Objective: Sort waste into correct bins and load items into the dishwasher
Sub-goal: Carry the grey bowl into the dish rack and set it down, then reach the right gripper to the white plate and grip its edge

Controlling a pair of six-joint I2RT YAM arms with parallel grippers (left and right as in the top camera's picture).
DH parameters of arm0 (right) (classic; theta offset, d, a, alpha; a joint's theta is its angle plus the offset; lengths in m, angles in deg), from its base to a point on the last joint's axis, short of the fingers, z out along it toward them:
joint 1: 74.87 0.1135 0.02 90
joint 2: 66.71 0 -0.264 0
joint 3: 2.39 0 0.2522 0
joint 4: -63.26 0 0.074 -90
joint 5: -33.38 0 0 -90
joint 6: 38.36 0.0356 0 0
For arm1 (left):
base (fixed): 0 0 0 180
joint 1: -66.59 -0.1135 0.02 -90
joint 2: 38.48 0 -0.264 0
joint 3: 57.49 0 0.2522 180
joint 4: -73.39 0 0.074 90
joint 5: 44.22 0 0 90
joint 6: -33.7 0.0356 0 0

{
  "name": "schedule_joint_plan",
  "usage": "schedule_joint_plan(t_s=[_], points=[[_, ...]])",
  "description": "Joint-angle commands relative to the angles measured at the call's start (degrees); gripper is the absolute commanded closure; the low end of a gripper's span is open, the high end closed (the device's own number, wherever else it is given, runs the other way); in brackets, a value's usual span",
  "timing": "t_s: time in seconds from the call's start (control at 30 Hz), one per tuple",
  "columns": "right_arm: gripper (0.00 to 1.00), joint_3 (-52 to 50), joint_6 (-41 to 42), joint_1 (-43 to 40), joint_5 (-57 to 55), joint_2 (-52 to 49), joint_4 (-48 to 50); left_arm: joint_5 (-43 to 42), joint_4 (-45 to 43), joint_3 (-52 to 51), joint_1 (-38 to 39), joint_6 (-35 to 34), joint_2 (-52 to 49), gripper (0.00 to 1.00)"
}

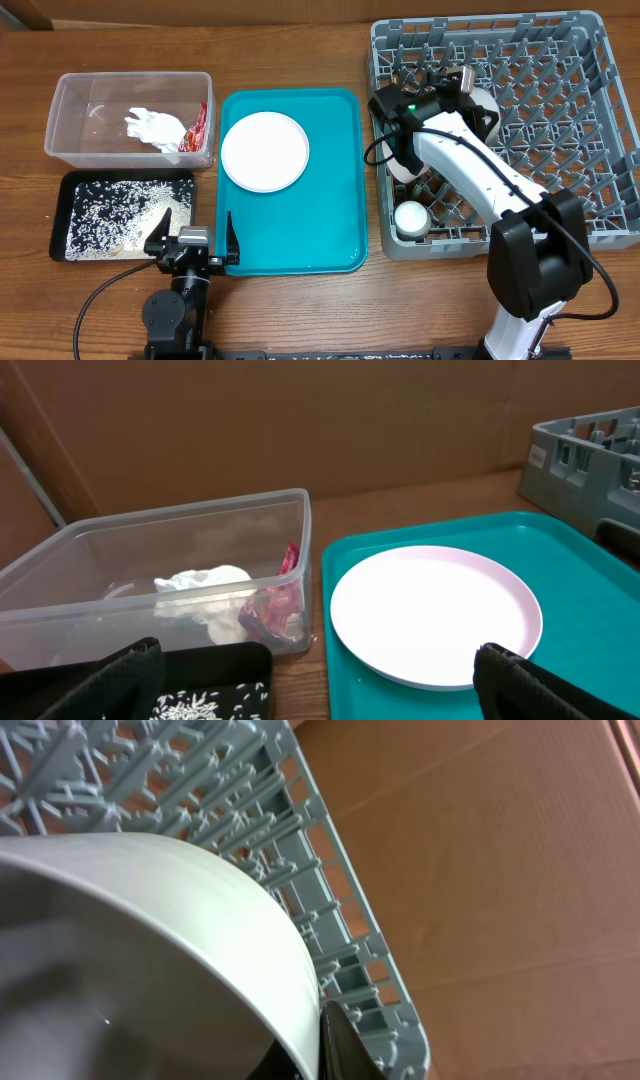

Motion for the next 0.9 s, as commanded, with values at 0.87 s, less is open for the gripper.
schedule_joint_plan(t_s=[0.87], points=[[0.96,-3.96,2.03,3.34,4.79,0.13,-0.28,-0.83,0.00,-0.24,-0.22,1.09,0.55,0.00]])
